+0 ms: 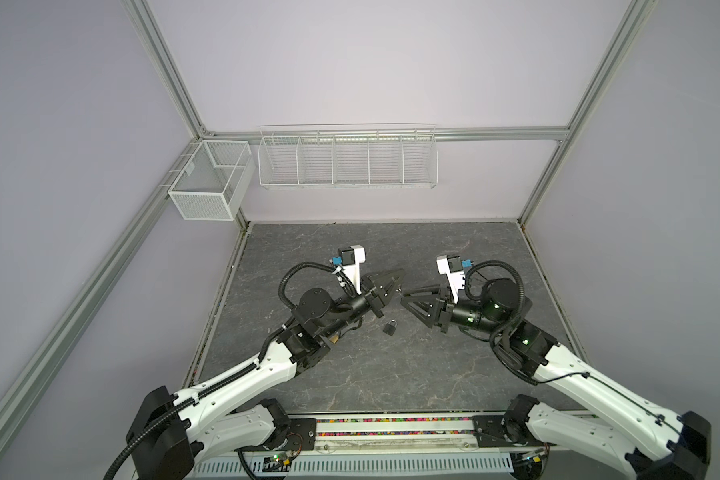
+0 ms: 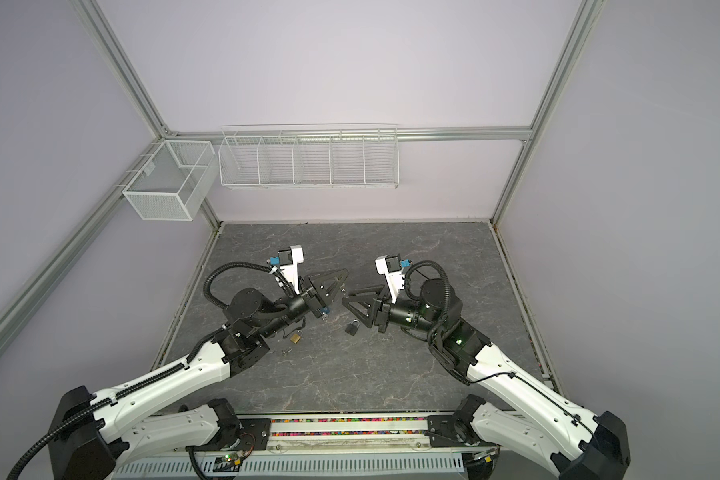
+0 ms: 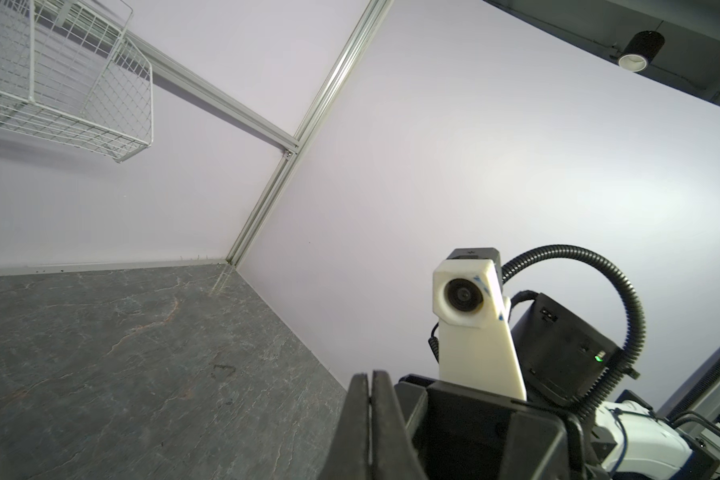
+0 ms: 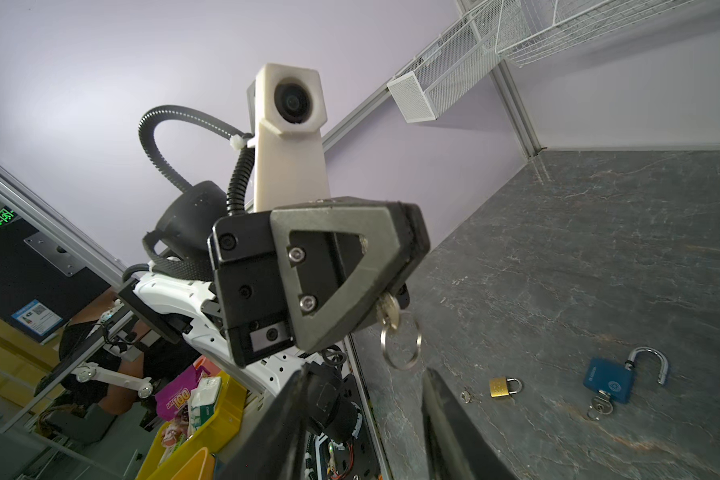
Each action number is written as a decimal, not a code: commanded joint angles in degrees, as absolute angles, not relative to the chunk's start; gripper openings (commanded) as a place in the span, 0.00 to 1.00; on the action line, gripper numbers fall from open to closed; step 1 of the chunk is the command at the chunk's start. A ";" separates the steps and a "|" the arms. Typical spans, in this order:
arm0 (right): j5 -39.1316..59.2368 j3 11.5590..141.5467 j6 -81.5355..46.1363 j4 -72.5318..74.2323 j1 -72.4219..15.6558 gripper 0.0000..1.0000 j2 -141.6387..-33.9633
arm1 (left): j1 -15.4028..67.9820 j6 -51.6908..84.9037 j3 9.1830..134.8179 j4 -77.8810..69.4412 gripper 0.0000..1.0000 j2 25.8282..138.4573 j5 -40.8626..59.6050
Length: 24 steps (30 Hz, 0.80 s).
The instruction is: Unlock with the key
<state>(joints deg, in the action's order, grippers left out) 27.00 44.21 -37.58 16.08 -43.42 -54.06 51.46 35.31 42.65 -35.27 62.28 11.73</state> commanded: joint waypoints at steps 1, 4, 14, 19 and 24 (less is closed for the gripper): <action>26.79 43.57 -39.22 20.97 -43.11 0.42 -54.65 | 51.77 35.34 42.82 -38.81 0.00 62.82 13.65; 27.28 44.37 -39.46 21.91 -43.13 0.38 -55.38 | 51.86 36.07 42.62 -39.39 0.00 62.90 13.73; 28.30 46.12 -39.38 23.86 -43.15 0.33 -57.60 | 52.11 36.09 42.58 -38.90 0.00 62.84 14.25; 27.51 46.76 -38.51 23.47 -43.14 0.28 -58.19 | 52.43 36.58 42.79 -39.69 0.00 62.80 15.32; 27.54 46.94 -38.21 23.59 -43.15 0.27 -57.49 | 52.38 35.86 42.57 -38.68 0.00 62.27 14.84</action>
<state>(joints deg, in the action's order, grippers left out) 27.09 45.45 -38.89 21.06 -43.31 -58.17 51.88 36.36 42.65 -37.89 62.63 13.87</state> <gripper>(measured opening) 0.268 0.048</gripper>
